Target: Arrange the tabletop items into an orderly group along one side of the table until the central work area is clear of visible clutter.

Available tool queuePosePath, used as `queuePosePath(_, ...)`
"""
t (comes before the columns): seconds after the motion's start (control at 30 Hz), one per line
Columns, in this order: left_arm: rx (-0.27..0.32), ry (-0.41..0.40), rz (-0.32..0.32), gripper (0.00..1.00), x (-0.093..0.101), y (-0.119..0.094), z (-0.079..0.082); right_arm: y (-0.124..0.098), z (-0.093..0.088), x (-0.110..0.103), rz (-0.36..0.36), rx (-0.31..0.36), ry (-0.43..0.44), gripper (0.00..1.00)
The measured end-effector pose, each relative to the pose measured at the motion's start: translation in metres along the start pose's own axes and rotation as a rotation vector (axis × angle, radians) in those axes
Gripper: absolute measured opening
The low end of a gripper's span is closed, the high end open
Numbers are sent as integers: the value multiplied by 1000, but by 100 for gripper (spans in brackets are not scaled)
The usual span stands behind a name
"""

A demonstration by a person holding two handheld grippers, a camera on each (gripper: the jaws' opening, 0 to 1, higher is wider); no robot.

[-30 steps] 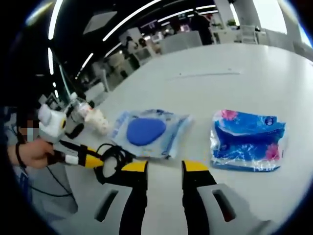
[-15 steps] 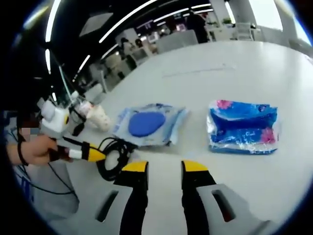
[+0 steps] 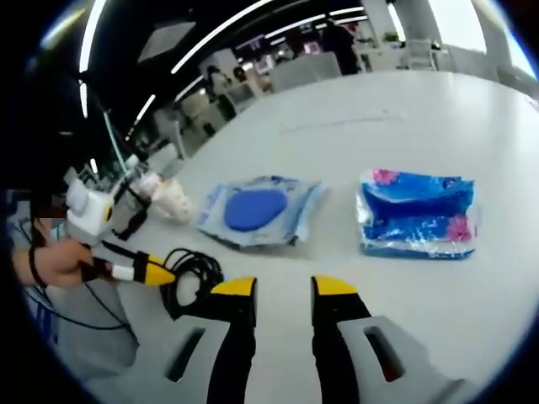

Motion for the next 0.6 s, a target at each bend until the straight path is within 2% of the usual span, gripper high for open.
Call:
queuePosePath(0.3, -17, -13, -21, 4, 9, -6, -23, 4, -1, -7, 11, -8, -7, 22)
queuePosePath(0.47, -13, -30, -30, 4, 10, -7, -26, 5, 2, -11, 16, -7, -10, 22)
queuePosePath(0.53, -1, -67, -59, 5, 13, -8, -25, 5, 4, -13, 17, -5, -13, 22)
queuePosePath(0.6, -1, -48, -54, 6, 11, -10, -23, 6, 5, -14, 19, -3, -16, 22)
Point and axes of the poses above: the point that each gripper's makers call its tool centre point, and the gripper's own axes: y roughly forward along the fingers, x roughly to its right, z roughly out of its top, the point moved 1 cm from there along -y, roughly backward along the fingers, and after that the axes turned 4 degrees about -x, right-handed, at the moved point
